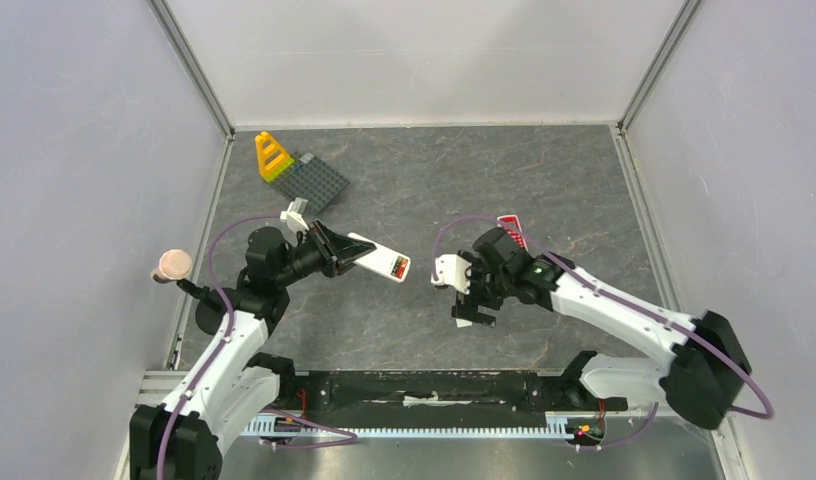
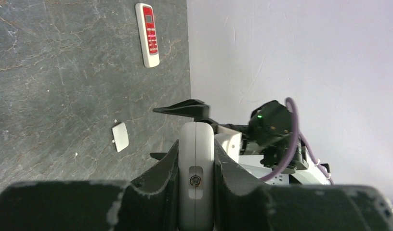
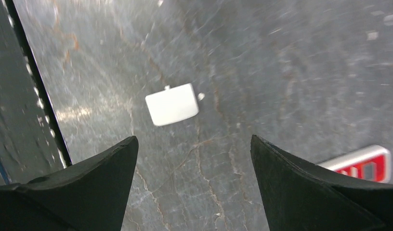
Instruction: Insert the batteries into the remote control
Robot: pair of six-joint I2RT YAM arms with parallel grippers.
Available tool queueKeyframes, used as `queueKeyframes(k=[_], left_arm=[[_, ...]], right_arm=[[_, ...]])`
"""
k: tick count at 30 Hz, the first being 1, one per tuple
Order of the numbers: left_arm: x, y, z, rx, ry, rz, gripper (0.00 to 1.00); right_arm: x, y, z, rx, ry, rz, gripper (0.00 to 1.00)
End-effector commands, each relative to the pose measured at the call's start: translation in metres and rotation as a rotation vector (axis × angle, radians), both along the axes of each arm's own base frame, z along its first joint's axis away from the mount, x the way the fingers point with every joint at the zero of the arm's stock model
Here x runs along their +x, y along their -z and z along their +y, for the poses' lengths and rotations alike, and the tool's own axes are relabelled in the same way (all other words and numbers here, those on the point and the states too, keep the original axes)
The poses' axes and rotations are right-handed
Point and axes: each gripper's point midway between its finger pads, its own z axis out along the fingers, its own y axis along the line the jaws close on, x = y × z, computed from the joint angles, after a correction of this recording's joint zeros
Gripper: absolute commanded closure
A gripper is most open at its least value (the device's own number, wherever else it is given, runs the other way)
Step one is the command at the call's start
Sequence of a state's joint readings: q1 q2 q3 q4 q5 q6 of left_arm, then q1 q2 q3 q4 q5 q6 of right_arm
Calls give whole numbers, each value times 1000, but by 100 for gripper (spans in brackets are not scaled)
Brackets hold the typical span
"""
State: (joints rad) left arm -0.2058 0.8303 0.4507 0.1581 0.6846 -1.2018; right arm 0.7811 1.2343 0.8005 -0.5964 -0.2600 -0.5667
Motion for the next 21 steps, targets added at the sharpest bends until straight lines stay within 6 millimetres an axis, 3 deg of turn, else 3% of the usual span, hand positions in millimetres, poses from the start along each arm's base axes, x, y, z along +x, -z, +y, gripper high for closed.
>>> queueKeyframes(k=[1,5,10,15,21], left_arm=[[4,-3,3,0,-3,-33,98],[8,1,5,5,-4,-32,98],[11,12,8,27,-6,-28,98],[14,20,9,28,-5,-10,98],[15,22,10,32,-11,-6,98]], right_arm=[[-6,15,4,-54,-127,53,13],[3,31,0,-108,-124,36,14],[0,47,3,-97,-140,13,14],[-6,57,8,-67,-155,26,13],[1,64,9,-61,-148,-14,14]])
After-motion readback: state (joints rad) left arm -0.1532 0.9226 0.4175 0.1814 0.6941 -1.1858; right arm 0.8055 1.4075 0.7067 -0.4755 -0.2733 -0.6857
